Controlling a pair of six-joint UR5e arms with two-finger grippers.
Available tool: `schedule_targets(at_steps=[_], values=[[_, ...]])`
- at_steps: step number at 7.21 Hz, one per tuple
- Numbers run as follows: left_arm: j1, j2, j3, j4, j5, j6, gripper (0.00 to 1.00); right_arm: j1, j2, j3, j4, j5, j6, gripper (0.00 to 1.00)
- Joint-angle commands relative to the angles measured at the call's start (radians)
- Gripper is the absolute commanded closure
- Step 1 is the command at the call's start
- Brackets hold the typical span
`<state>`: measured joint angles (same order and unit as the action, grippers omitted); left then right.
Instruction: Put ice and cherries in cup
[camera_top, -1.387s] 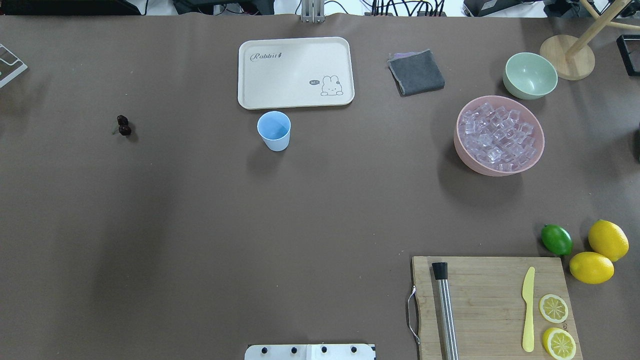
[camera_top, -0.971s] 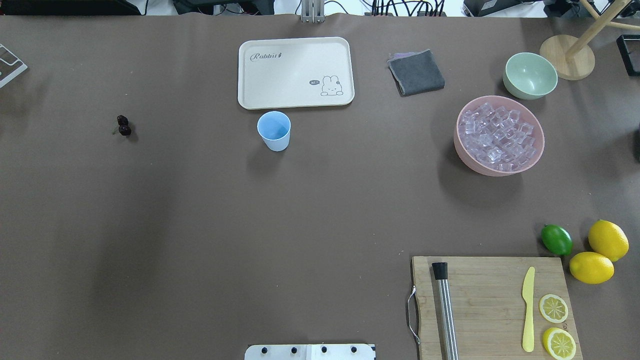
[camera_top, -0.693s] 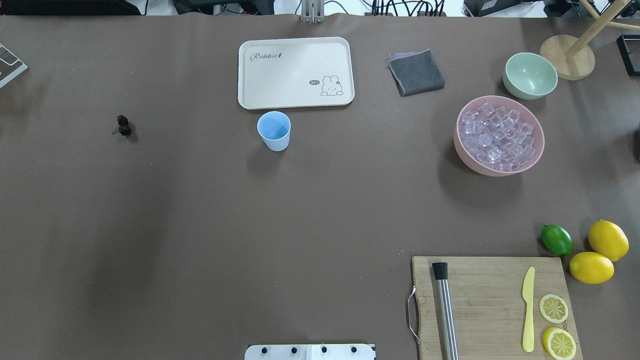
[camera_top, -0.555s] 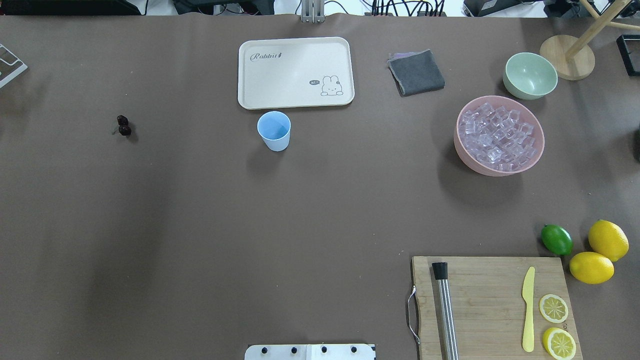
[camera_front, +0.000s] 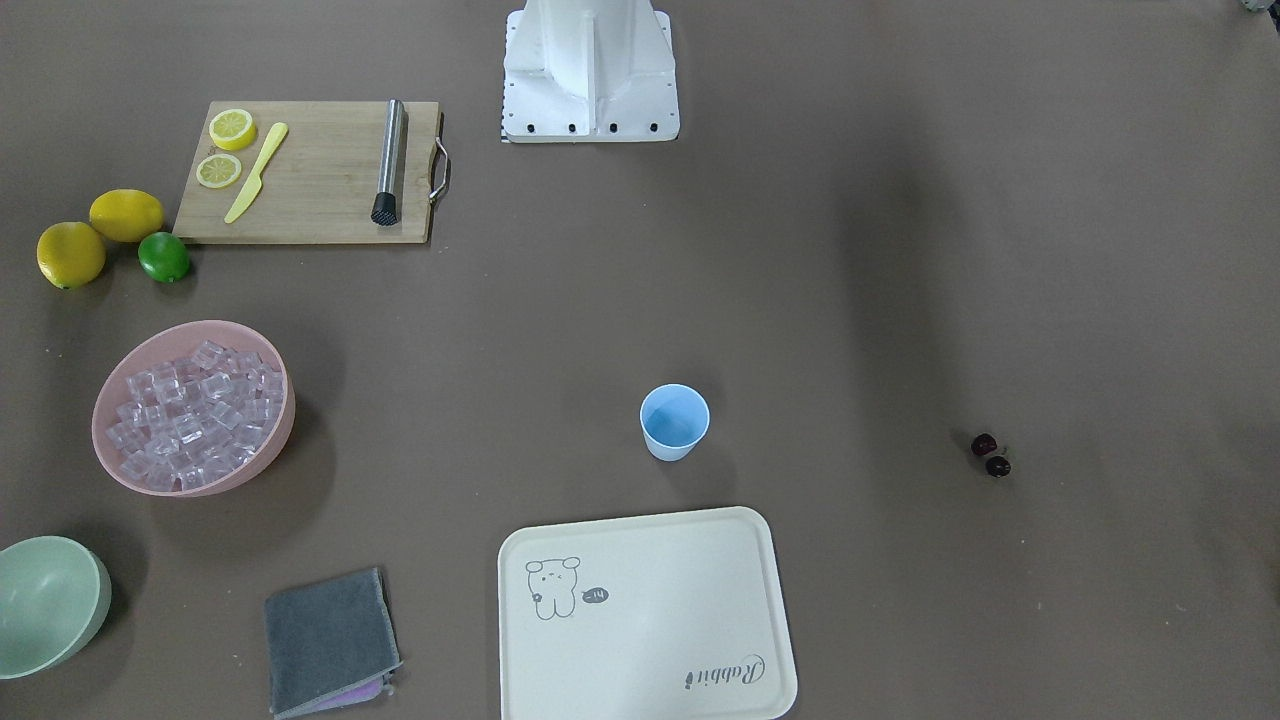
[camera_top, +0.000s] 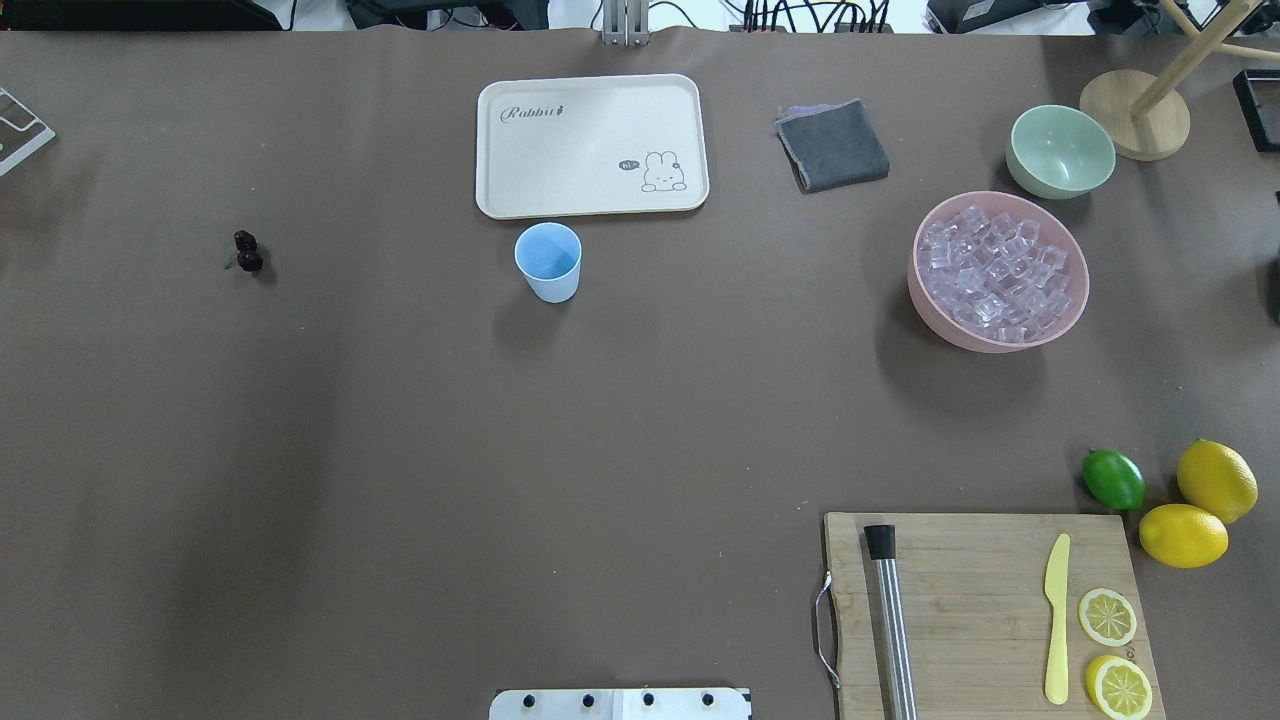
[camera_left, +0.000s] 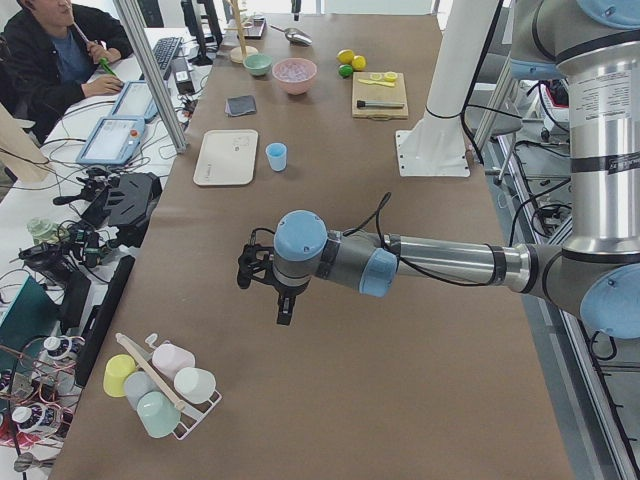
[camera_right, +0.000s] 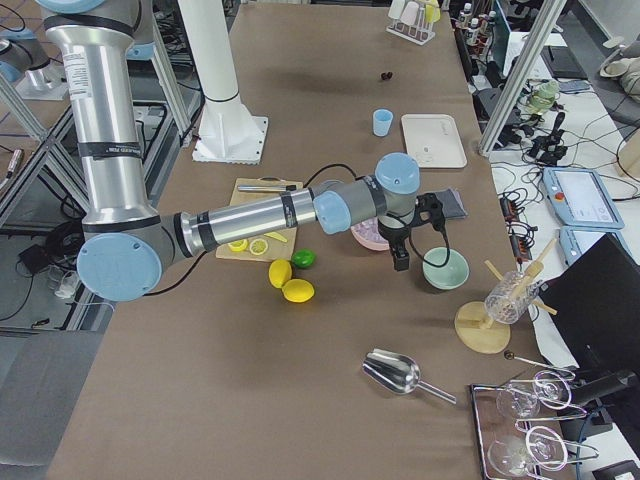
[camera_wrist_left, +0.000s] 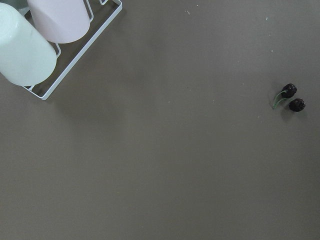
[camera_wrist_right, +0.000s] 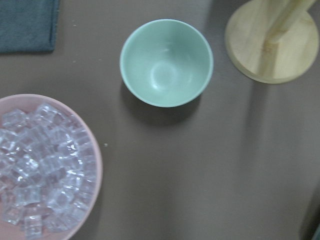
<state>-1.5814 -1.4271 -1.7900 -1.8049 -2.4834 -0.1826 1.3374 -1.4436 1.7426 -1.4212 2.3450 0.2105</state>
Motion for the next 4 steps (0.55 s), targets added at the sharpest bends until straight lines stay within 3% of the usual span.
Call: schedule_targets(at_steps=[1, 4], values=[[-0.044, 0.022, -0.011, -0.001, -0.002, -0.003, 0.02, -0.189, 0.074, 0.02, 0.008, -0.093, 0.042, 0.05], [-0.046, 0.036, -0.011, -0.025, -0.003, 0.002, 0.02, -0.361, 0.135, 0.015, -0.004, -0.245, 0.096, 0.04]])
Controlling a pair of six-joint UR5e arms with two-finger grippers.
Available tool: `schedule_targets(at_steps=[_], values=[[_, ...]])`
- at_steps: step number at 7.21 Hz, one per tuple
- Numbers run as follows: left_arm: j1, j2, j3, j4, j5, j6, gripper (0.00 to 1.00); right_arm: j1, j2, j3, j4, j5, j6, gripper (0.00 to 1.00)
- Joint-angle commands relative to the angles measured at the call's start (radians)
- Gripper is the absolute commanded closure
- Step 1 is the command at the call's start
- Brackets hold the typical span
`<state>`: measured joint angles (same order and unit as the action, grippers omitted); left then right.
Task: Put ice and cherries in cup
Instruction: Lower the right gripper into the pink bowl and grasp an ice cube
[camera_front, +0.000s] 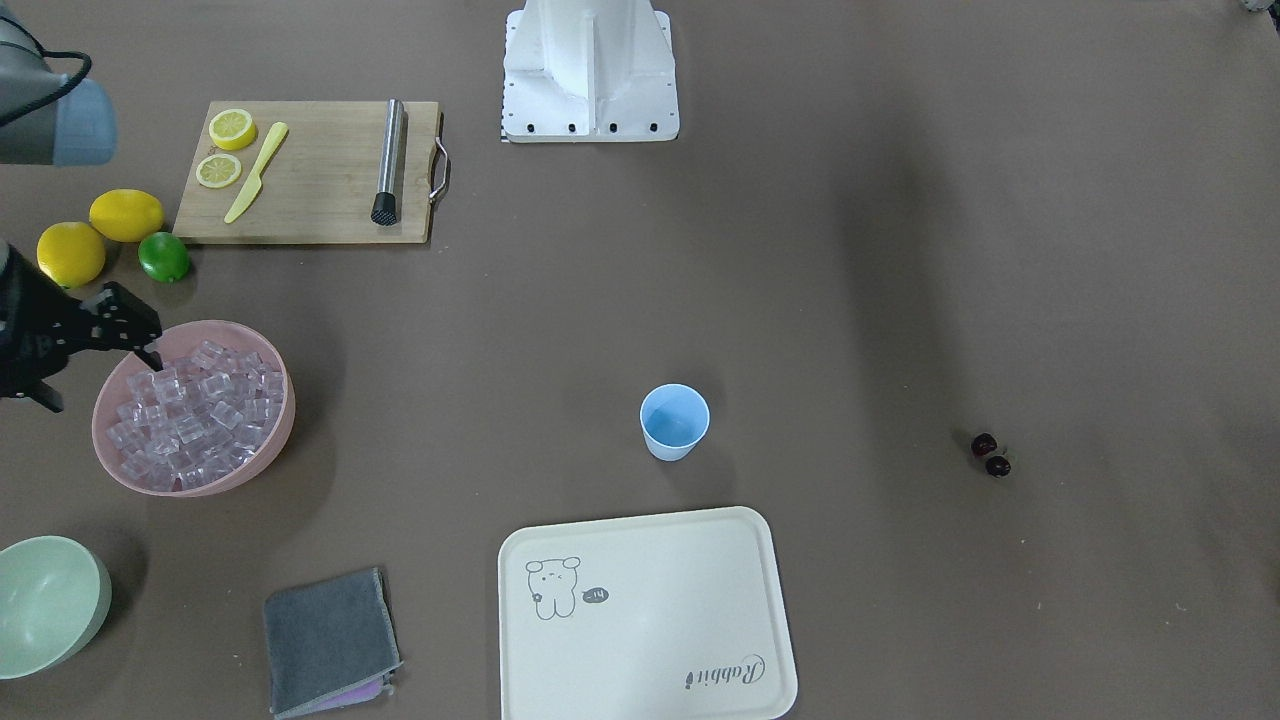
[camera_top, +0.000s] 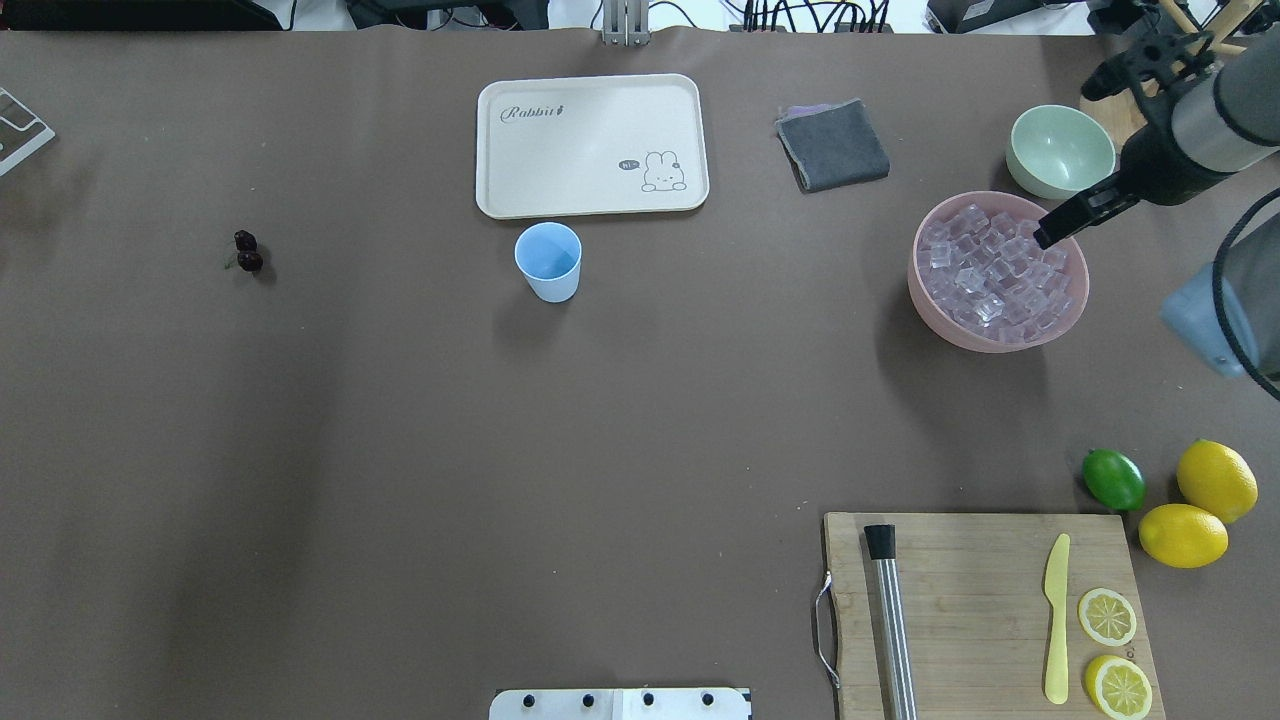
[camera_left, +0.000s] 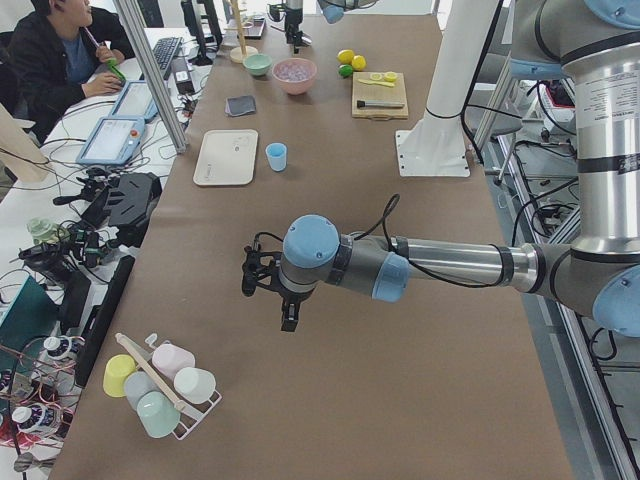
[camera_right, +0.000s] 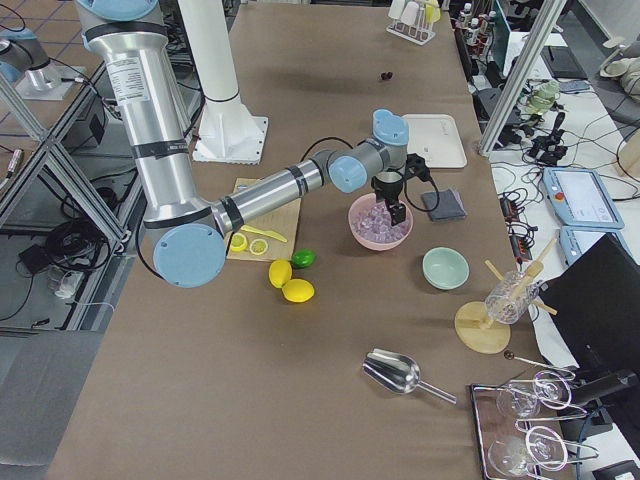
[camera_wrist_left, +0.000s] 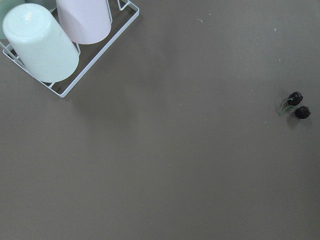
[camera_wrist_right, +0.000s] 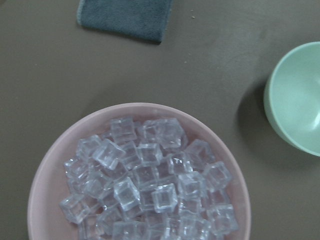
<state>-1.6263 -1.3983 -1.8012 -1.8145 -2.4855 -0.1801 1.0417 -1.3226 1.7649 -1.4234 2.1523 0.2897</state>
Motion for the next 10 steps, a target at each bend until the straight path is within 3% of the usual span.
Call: schedule_targets(at_steps=[1, 3, 4, 6, 10], values=[[0.0, 0.005, 0.002, -0.014, 0.0, -0.001, 0.02, -0.066, 0.011, -0.008, 0.0, -0.048, 0.017, 0.07], [0.0, -0.001, -0.001, -0.016, -0.001, -0.001, 0.02, -0.072, 0.005, -0.054, 0.008, -0.04, 0.014, 0.22], [0.0, -0.004, -0.001, -0.016, -0.001, -0.002, 0.02, -0.097, 0.013, -0.056, 0.006, -0.042, 0.019, 0.25], [0.002, -0.014, 0.003, -0.014, 0.0, -0.005, 0.02, -0.108, 0.022, -0.067, 0.0, -0.042, 0.016, 0.45], [0.002, -0.011, 0.0, -0.016, 0.0, -0.005, 0.02, -0.114, 0.019, -0.084, 0.009, -0.042, 0.016, 0.47]])
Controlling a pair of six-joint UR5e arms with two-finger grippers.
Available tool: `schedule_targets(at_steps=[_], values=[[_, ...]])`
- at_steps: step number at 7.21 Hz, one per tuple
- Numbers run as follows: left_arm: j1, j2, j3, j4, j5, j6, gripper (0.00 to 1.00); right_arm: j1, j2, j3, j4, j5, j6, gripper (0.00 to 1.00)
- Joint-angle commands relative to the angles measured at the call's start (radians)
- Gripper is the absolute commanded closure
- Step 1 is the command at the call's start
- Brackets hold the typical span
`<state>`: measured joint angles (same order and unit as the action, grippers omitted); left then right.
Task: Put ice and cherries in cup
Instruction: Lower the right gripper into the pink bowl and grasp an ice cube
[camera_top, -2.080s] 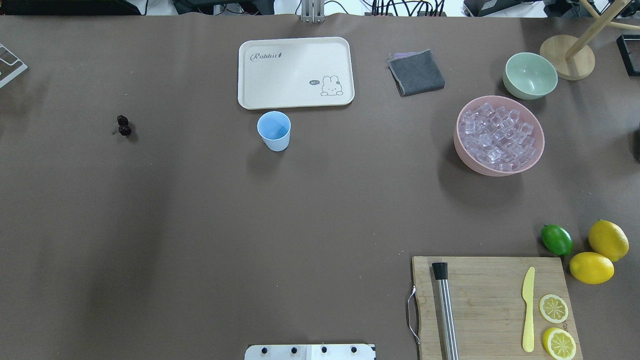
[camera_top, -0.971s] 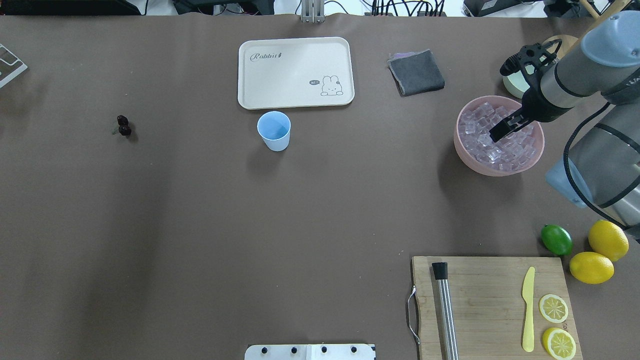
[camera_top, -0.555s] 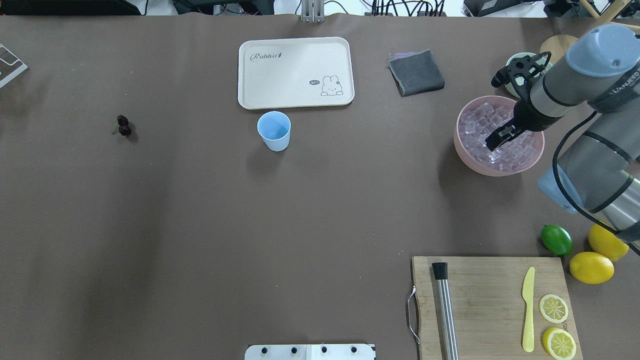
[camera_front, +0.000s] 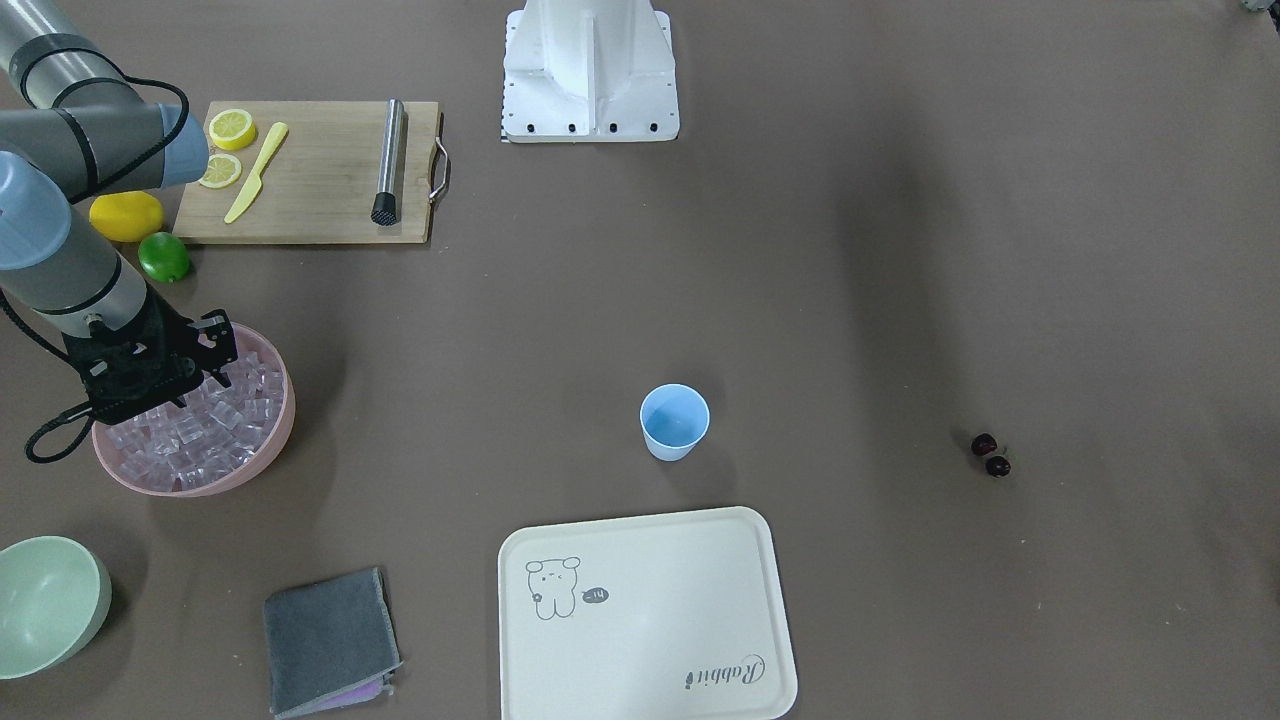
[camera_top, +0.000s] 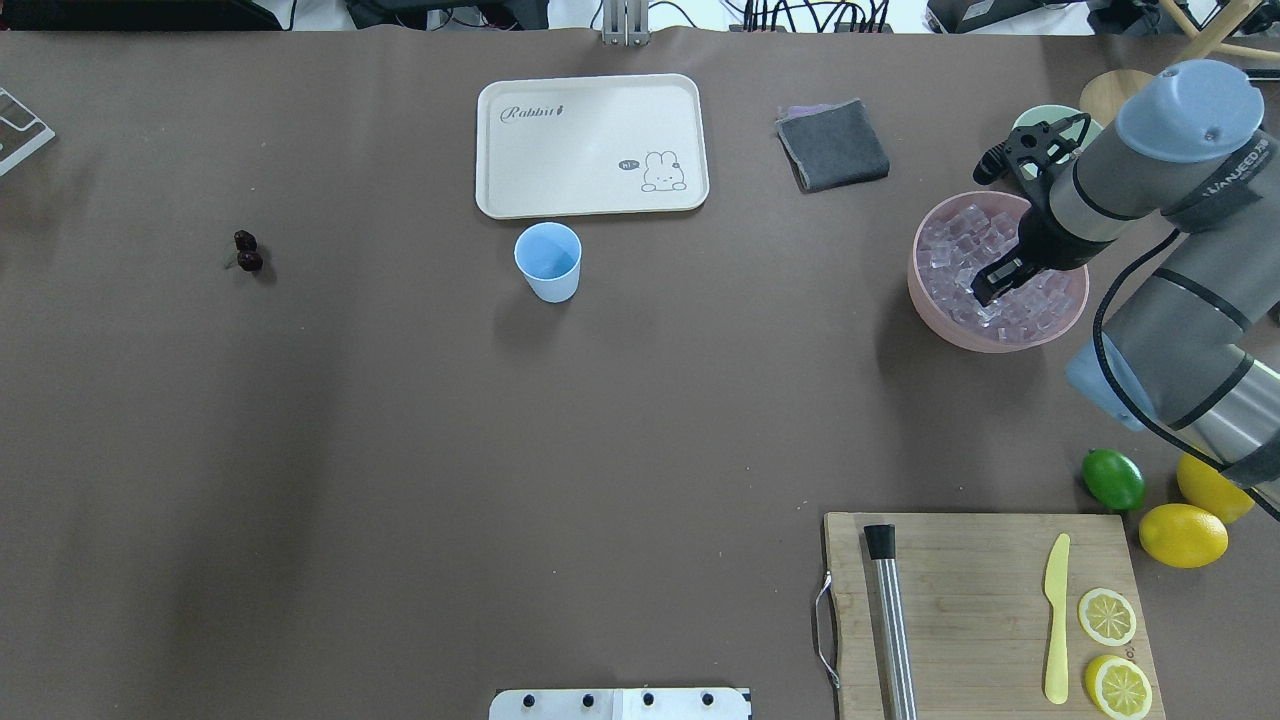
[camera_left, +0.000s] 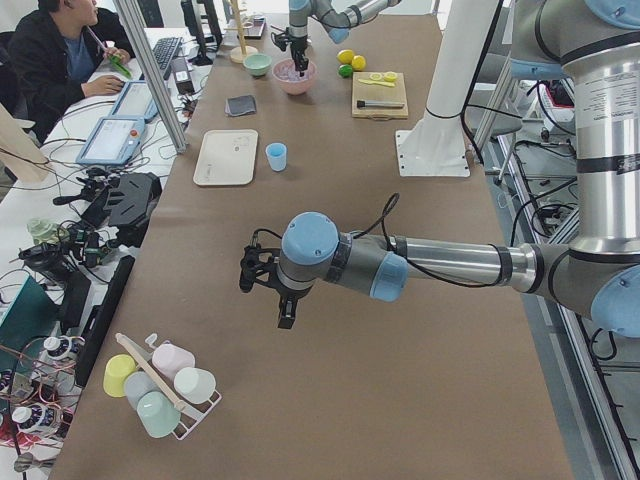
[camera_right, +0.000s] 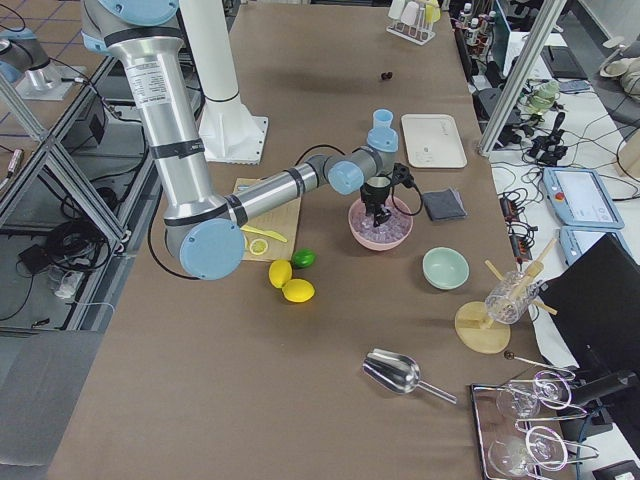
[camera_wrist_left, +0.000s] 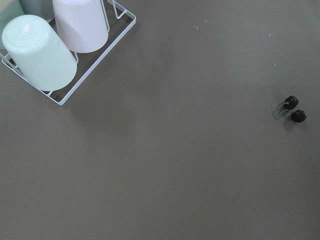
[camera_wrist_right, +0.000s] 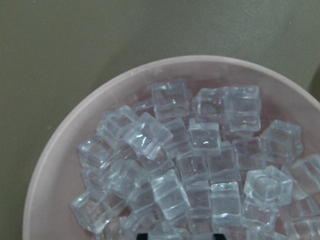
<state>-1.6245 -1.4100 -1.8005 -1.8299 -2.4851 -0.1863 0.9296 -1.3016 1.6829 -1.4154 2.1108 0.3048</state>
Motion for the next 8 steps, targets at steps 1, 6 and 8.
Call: schedule_targets(at_steps=[1, 6, 8], values=[[0.0, 0.002, 0.0, 0.0, 0.0, -0.001, 0.02, -0.005, -0.001, -0.002, 0.003, -0.003, 0.0, 0.5], [0.0, -0.001, 0.0, 0.001, 0.0, -0.001, 0.02, -0.014, -0.001, -0.006, 0.001, 0.0, 0.002, 0.62], [0.0, -0.001, -0.002, 0.001, 0.0, -0.001, 0.02, -0.014, -0.001, -0.009, 0.001, -0.002, 0.001, 0.69]])
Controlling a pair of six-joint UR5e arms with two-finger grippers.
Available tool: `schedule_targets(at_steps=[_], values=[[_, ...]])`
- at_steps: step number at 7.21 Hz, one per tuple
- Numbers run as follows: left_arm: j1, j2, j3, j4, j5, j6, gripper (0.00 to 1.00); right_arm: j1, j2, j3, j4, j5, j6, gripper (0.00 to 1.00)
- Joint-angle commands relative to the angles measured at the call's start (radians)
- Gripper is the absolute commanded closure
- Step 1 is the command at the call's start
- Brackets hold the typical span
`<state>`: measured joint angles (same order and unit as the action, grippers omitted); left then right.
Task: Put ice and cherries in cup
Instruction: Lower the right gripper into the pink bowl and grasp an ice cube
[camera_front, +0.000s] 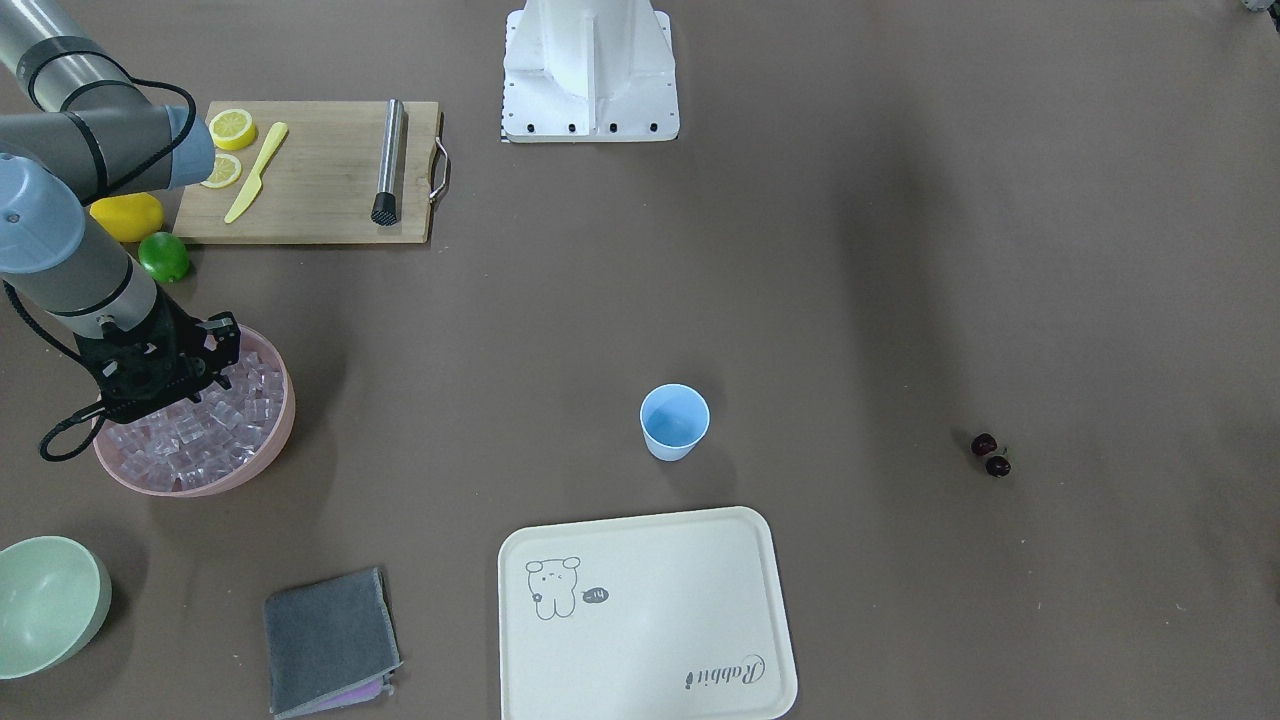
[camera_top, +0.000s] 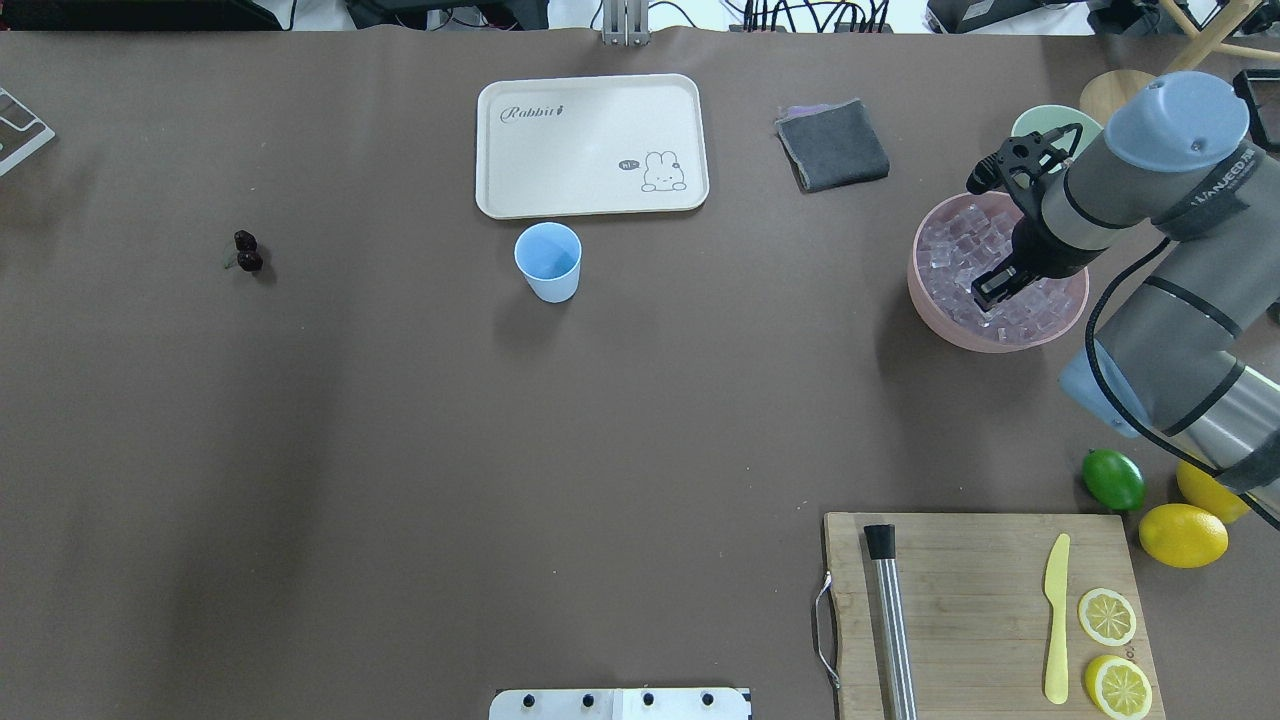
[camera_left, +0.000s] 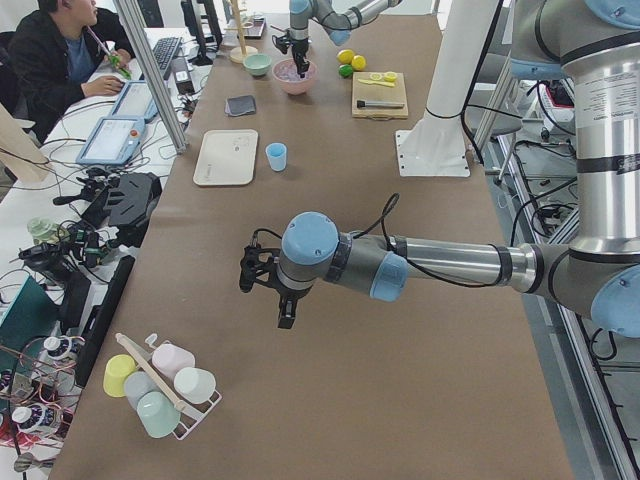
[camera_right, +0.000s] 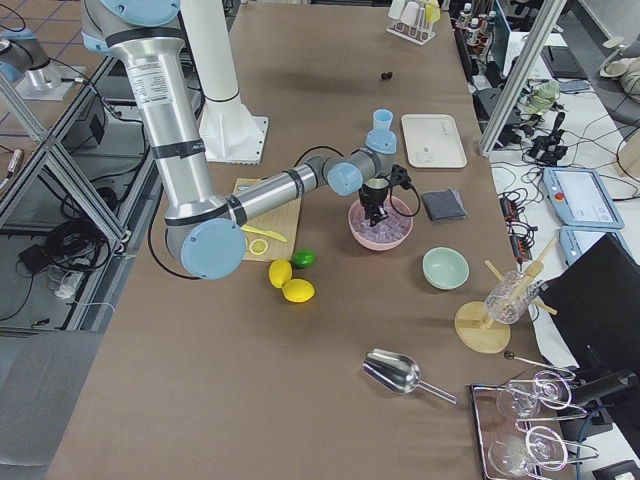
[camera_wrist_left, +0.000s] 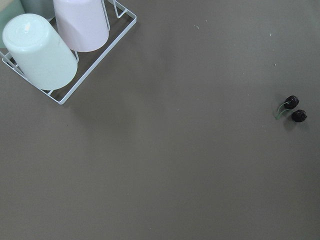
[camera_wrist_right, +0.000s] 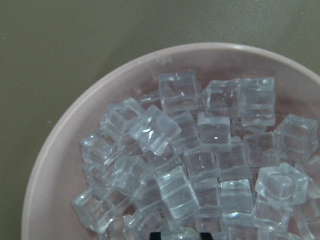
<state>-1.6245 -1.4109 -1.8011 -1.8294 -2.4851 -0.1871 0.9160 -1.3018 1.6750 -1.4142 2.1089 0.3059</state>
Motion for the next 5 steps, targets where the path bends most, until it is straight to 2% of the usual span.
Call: schedule_targets(at_steps=[1, 2, 3, 4, 5], values=[[0.0, -0.002, -0.001, 0.001, 0.0, 0.0, 0.02, 0.001, -0.001, 0.002, 0.0, 0.003, -0.002, 0.71], [0.0, -0.003, -0.001, 0.001, 0.0, -0.002, 0.02, 0.009, -0.001, 0.005, -0.003, 0.003, -0.002, 0.73], [0.0, -0.003, -0.001, 0.001, -0.002, -0.002, 0.02, 0.011, -0.001, 0.003, -0.005, 0.002, -0.002, 0.69], [0.0, -0.005, -0.001, -0.001, -0.002, -0.002, 0.02, 0.011, -0.002, -0.003, -0.005, 0.0, 0.001, 0.55], [0.002, -0.007, -0.001, -0.001, -0.002, -0.002, 0.02, 0.011, -0.004, -0.009, 0.0, -0.001, 0.001, 0.5]])
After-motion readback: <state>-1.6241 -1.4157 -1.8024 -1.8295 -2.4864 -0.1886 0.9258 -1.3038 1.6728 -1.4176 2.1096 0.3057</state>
